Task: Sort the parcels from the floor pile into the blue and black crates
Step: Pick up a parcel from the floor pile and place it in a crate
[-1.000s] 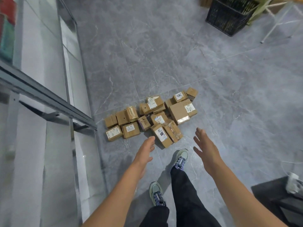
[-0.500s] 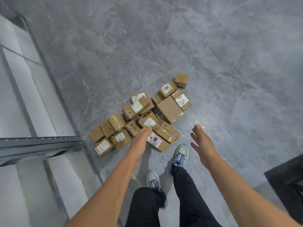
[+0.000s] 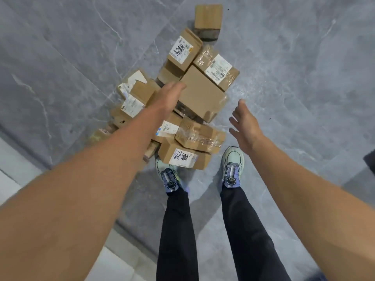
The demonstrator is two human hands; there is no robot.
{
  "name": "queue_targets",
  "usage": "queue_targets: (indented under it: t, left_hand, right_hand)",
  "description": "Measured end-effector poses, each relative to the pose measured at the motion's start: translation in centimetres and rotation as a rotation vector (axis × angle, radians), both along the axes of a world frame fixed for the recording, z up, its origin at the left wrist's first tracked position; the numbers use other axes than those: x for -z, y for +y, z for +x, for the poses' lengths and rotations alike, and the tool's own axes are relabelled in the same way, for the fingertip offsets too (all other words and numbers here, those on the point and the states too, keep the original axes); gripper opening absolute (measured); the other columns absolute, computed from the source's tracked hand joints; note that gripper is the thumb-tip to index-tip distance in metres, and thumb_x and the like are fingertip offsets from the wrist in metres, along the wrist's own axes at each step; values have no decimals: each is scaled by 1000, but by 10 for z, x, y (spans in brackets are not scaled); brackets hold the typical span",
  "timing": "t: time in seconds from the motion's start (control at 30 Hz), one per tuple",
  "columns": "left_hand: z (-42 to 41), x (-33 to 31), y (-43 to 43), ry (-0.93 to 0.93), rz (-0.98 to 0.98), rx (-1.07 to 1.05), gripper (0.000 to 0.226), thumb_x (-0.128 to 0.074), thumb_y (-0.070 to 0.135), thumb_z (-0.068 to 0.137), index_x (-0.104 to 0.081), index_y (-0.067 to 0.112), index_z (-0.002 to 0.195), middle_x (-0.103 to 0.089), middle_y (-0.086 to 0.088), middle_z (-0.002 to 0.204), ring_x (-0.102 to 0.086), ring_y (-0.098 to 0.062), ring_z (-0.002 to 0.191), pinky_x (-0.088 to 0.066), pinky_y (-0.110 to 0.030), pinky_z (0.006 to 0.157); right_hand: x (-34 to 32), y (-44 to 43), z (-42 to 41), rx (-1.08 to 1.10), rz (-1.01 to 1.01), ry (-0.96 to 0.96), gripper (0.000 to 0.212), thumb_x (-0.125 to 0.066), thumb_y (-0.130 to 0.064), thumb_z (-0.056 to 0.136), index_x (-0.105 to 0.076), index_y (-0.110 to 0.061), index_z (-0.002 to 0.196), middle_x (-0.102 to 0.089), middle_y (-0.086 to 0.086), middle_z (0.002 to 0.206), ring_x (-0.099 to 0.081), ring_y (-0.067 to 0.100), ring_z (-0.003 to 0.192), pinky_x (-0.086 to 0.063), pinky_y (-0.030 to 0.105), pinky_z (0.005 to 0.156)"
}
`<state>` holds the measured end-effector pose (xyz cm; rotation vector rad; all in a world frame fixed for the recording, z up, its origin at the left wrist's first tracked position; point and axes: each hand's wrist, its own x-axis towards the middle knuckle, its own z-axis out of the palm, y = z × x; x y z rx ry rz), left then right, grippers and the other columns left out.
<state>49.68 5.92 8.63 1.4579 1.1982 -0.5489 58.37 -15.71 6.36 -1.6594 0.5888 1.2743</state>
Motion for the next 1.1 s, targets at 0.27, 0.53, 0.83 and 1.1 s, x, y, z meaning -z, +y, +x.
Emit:
queue_targets:
  t: [0.27,0.53,0.83,1.1]
  left_hand:
    - [35,135,35,50,-15,30,89,-48,73,77,-39,29,154,-44,0,155,-41,-26,140,-33,-53,113]
    - [42,160,28,61,-69,12,75,-47,68,82,-48,28,147,-58,1,138,-54,-21,124,-44,-39,92]
    - [-2,68,-5,-38,-88,-85,48,-52,45,100,-44,30,144,-62,6,131,-60,-17,119,-48,-47,104]
    - [1,-70,-39,-123,-40,-180,61,-52,44,103,-30,31,158,-50,18,144,-51,-5,126,-38,-32,104]
  right_hand:
    - [118,34,1,154,-71,88,80,-37,-70,103,-14,-27,167,-15,-2,174,-23,26,158,-19,51,129]
    - [155,39,5,280,34,147,71,-31,-68,105,-44,-20,156,-63,-6,133,-54,18,133,-42,44,111]
    - [58,17,-7,259,77,123,43,-32,-63,107,-57,-37,129,-67,-20,113,-61,-4,104,-46,25,92]
    - [-67,-9,6,259,119,-41,53,-33,-60,108,-46,-34,152,-58,-26,122,-53,-14,105,-37,23,107]
